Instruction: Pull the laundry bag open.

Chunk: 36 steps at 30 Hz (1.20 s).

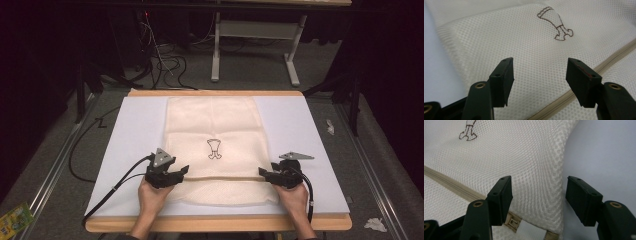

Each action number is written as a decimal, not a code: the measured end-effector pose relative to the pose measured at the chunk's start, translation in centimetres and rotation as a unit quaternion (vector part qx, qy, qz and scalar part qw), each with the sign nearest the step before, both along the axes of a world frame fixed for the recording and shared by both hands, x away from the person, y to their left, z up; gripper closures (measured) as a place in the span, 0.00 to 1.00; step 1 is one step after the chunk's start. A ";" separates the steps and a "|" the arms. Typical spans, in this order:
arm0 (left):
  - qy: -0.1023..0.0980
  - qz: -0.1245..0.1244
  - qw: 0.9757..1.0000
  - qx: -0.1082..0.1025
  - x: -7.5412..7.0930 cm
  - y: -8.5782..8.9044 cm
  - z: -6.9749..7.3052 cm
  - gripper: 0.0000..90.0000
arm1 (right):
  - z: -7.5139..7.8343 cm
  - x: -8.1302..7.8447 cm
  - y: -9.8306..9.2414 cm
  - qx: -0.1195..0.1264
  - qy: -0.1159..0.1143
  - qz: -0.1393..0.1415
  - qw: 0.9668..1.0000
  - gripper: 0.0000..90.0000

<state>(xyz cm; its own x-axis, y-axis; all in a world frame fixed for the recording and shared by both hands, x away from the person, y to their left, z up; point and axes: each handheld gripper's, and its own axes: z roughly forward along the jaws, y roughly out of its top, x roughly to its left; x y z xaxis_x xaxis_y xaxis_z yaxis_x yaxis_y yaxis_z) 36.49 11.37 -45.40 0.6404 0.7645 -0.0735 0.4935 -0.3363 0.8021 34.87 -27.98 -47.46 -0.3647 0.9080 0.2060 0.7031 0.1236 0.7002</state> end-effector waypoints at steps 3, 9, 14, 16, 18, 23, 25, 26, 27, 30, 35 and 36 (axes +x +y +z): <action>-0.001 -0.010 1.000 0.006 0.0 -1.0 -0.1 0.44 | 0.0 0.2 0.3 0.001 0.003 0.003 1.000 0.43; 0.016 -0.059 0.998 0.017 0.3 -5.4 -0.6 0.43 | 0.1 0.4 1.0 -0.016 0.006 0.015 1.000 0.49; 0.023 -0.089 0.996 0.021 0.7 -8.4 -0.7 0.43 | 0.2 0.2 1.5 -0.054 -0.003 0.025 0.998 0.63; 0.027 -0.096 0.995 0.020 0.8 -9.3 -0.8 0.43 | 0.2 0.2 1.4 -0.059 -0.005 0.029 0.998 0.69; 0.030 -0.101 0.994 0.016 0.9 -9.8 -0.8 0.43 | 0.2 0.2 1.4 -0.063 -0.006 0.030 0.998 0.74; 0.033 -0.116 0.992 0.022 1.0 -11.5 -0.7 0.43 | 0.1 0.2 1.4 -0.071 -0.014 0.045 0.996 0.95; 0.034 -0.119 0.992 0.019 1.0 -11.6 -0.6 0.44 | 0.1 0.3 1.2 -0.060 -0.015 0.049 0.997 0.96; 0.034 -0.119 0.992 0.019 1.0 -11.6 -0.6 0.44 | 0.1 0.3 1.2 -0.060 -0.015 0.049 0.997 0.96; 0.040 -0.121 0.992 0.015 1.0 -11.7 -0.6 0.44 | 0.3 0.3 0.7 -0.038 -0.016 0.051 0.998 0.97; 0.039 -0.129 0.991 0.018 1.0 -11.9 -0.3 0.45 | 0.8 0.2 0.2 -0.013 -0.019 0.053 0.998 0.97; 0.030 -0.148 0.988 0.028 0.2 -12.9 0.2 0.46 | 1.6 0.4 0.1 0.007 -0.028 0.059 0.998 0.97; 0.030 -0.148 0.988 0.028 0.2 -12.9 0.2 0.46 | 1.6 0.4 0.1 0.007 -0.028 0.059 0.998 0.97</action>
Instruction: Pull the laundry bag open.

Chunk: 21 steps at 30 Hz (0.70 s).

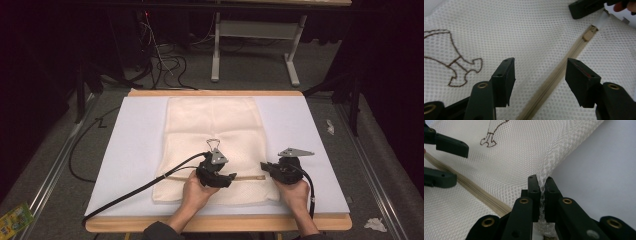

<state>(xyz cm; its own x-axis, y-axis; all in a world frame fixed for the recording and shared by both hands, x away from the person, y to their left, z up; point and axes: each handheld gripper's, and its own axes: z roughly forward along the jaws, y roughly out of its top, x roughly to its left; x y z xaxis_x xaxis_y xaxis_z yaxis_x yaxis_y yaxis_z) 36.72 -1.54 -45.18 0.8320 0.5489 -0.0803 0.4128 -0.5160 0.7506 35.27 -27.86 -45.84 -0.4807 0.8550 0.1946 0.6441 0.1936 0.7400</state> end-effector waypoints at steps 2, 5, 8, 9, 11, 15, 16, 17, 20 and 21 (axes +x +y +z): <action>0.003 -0.011 1.000 -0.008 -0.2 -0.7 0.2 0.47 | 0.3 0.0 0.1 0.008 -0.002 0.003 1.000 0.97; 0.019 -0.022 0.999 -0.026 -0.1 -1.5 0.2 0.49 | 0.4 0.0 -0.3 0.024 -0.001 0.002 1.000 0.97; 0.011 -0.029 0.999 -0.014 -0.2 -2.5 0.2 0.51 | 0.6 -0.1 -0.6 0.024 -0.001 0.003 1.000 0.97; 0.011 -0.029 0.999 -0.014 -0.2 -2.5 0.2 0.51 | 0.6 -0.1 -0.6 0.024 -0.001 0.003 1.000 0.97; 0.013 -0.029 0.999 -0.015 -0.2 -3.0 0.1 0.52 | 0.7 0.1 -0.7 0.023 0.000 0.006 1.000 0.97; 0.016 -0.032 0.999 -0.023 -0.4 -3.3 0.0 0.53 | 1.1 0.1 -0.5 0.022 -0.005 0.008 1.000 0.97; 0.025 -0.038 0.999 -0.024 -0.4 -3.6 0.0 0.57 | 1.3 0.3 -0.6 0.024 -0.006 0.009 1.000 0.97; 0.028 -0.041 0.998 -0.028 -0.5 -3.7 0.0 0.58 | 1.4 0.2 -0.6 0.028 -0.006 0.009 1.000 0.97; 0.022 -0.050 0.998 -0.031 -0.8 -4.3 0.2 0.62 | 1.6 0.2 -0.6 0.030 -0.011 0.012 0.999 0.97; 0.022 -0.050 0.998 -0.031 -0.8 -4.3 0.2 0.62 | 1.6 0.2 -0.7 0.032 -0.011 0.013 0.999 0.97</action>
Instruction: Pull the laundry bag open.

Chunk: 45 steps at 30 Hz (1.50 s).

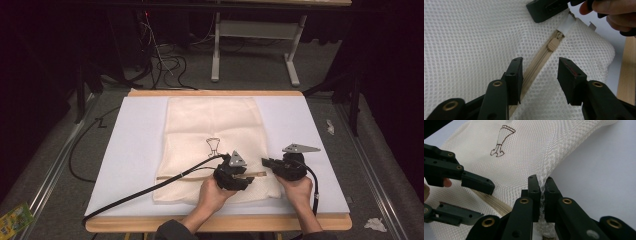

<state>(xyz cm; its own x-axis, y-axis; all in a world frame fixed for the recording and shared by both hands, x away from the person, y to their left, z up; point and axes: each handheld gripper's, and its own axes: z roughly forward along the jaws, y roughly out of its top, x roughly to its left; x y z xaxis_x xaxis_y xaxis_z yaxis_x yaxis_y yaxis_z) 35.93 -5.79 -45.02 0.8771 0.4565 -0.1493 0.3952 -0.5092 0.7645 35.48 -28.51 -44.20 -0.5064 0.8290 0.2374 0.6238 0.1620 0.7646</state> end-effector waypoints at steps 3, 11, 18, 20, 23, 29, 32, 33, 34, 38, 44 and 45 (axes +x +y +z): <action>0.003 -0.004 1.000 -0.002 0.0 -0.5 -0.3 0.62 | -0.1 0.1 -0.2 0.008 0.006 -0.001 1.000 0.97; 0.008 -0.007 1.000 -0.001 -0.2 -0.9 -0.7 0.60 | -0.1 0.1 -0.1 0.010 0.004 0.003 1.000 0.97; 0.005 -0.007 1.000 -0.008 -0.5 -0.9 -0.4 0.61 | -0.1 0.1 0.0 0.017 0.004 0.004 1.000 0.97; -0.001 -0.009 1.000 -0.008 -0.7 -0.9 -0.4 0.64 | -0.1 0.0 0.0 0.016 0.004 0.004 1.000 0.97; -0.008 -0.014 1.000 -0.010 -1.1 -0.9 -0.3 0.65 | -0.1 0.0 0.0 0.017 0.004 0.004 1.000 0.97; 0.014 -0.010 1.000 -0.021 -0.4 -1.1 -0.6 0.67 | 0.1 -0.1 0.2 0.018 0.002 0.007 1.000 0.97; 0.020 -0.006 0.999 -0.026 -0.2 -1.3 -0.9 0.68 | 0.1 -0.1 0.2 0.024 0.002 0.007 1.000 0.97; 0.021 -0.005 0.999 -0.024 0.0 -1.4 -1.2 0.69 | 0.1 0.0 0.2 0.028 -0.003 0.012 1.000 0.97; 0.021 -0.005 0.999 -0.024 0.0 -1.4 -1.2 0.69 | 0.1 0.0 0.2 0.028 -0.003 0.012 1.000 0.97; 0.019 -0.004 1.000 -0.021 0.0 -1.7 -1.4 0.69 | 0.1 -0.1 0.3 0.033 0.002 0.014 0.999 0.97; 0.020 -0.009 1.000 -0.014 0.3 -2.6 -1.4 0.71 | 0.2 -0.2 0.5 0.036 0.002 0.016 0.999 0.97; 0.020 -0.009 1.000 -0.014 0.3 -2.6 -1.4 0.71 | 0.2 -0.2 0.5 0.036 0.002 0.016 0.999 0.97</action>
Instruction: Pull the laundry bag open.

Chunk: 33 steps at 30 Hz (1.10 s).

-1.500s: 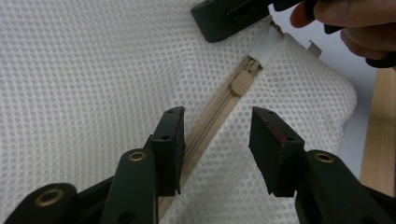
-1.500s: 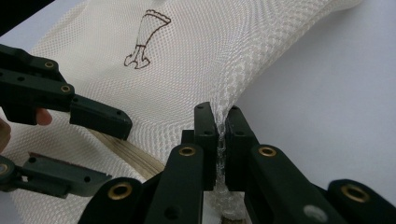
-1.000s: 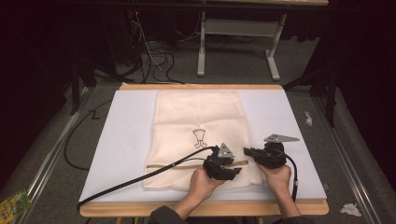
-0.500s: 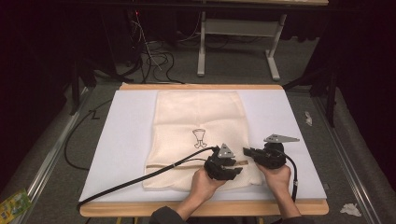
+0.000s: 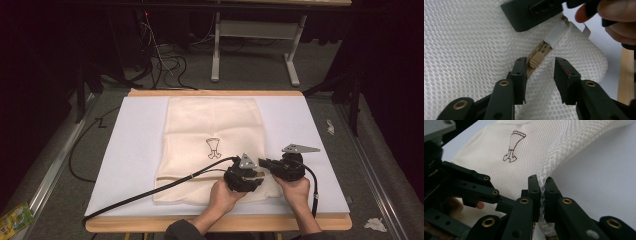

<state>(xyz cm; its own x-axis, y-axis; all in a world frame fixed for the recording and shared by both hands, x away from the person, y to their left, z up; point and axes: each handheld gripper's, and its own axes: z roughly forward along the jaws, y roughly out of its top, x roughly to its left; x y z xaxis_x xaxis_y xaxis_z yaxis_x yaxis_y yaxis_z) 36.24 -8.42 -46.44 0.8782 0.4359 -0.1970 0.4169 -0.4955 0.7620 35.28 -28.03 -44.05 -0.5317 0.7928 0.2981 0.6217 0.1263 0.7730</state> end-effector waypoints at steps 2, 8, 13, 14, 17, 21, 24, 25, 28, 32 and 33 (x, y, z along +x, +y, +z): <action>0.005 0.003 1.000 -0.005 0.1 -0.1 0.0 0.73 | 0.0 0.0 0.0 0.000 0.002 0.000 1.000 0.97; 0.004 -0.008 1.000 -0.008 0.0 0.0 0.0 0.76 | 0.0 0.1 0.2 0.000 0.000 0.002 1.000 0.97; 0.006 -0.018 1.000 -0.014 -0.1 0.2 0.2 0.76 | 0.1 0.0 0.1 -0.004 0.002 0.002 1.000 0.97; 0.008 -0.019 1.000 -0.015 -0.1 0.2 0.2 0.76 | 0.1 0.0 0.1 -0.003 0.001 0.001 1.000 0.97; 0.007 -0.021 1.000 -0.016 -0.1 0.3 0.4 0.77 | 0.1 0.0 0.0 -0.003 0.002 0.000 1.000 0.97; 0.005 -0.024 1.000 -0.017 -0.2 0.5 0.4 0.78 | 0.1 0.0 -0.1 -0.005 0.002 0.001 1.000 0.97; 0.007 -0.023 1.000 -0.017 -0.2 0.5 0.4 0.79 | 0.1 0.0 -0.1 -0.004 0.003 -0.001 1.000 0.97; 0.007 -0.023 1.000 -0.017 -0.2 0.5 0.4 0.79 | 0.0 0.0 -0.1 -0.004 0.003 -0.001 1.000 0.97; 0.006 -0.024 1.000 -0.018 -0.3 0.5 0.5 0.80 | 0.0 0.0 -0.2 -0.004 0.002 -0.001 1.000 0.97; 0.004 -0.026 1.000 -0.018 -0.3 0.6 0.7 0.80 | 0.0 -0.1 -0.3 -0.004 0.004 -0.002 1.000 0.97; 0.003 -0.026 1.000 -0.017 -0.4 0.6 0.7 0.80 | 0.1 -0.1 -0.3 -0.005 0.003 -0.001 1.000 0.97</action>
<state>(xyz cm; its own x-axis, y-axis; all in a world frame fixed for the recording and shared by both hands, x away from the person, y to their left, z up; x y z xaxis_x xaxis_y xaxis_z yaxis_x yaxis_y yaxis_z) 35.88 -7.78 -45.77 0.8984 0.3825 -0.2159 0.3956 -0.4909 0.7762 35.22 -28.28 -43.99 -0.5283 0.7967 0.2936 0.6263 0.1322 0.7683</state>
